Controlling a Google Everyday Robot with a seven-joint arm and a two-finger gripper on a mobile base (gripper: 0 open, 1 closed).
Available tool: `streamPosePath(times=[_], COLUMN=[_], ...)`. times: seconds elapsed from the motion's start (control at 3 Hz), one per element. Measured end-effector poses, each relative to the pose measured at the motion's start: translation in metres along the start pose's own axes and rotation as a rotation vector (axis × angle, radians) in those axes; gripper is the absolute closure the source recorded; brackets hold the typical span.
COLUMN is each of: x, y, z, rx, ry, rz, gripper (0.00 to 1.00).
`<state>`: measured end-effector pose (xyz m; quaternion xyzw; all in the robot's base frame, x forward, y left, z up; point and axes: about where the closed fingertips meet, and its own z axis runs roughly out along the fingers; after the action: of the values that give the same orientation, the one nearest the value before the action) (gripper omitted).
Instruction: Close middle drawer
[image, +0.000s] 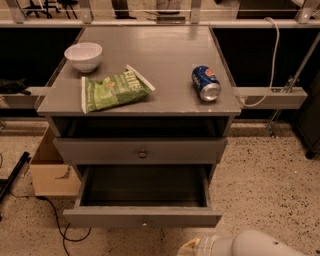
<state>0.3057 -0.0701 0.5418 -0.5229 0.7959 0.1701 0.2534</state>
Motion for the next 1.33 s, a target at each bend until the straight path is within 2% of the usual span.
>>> streamPosePath(times=[0.33, 0.67, 1.33], x=[0.032, 0.033, 0.026], y=[-0.008, -0.007, 0.003], z=[-0.019, -0.021, 0.0], rx=[0.144, 0.181, 0.108], ry=[0.135, 0.152, 0.13], rz=[-0.019, -0.029, 0.006], gripper=[1.0, 1.0, 1.0])
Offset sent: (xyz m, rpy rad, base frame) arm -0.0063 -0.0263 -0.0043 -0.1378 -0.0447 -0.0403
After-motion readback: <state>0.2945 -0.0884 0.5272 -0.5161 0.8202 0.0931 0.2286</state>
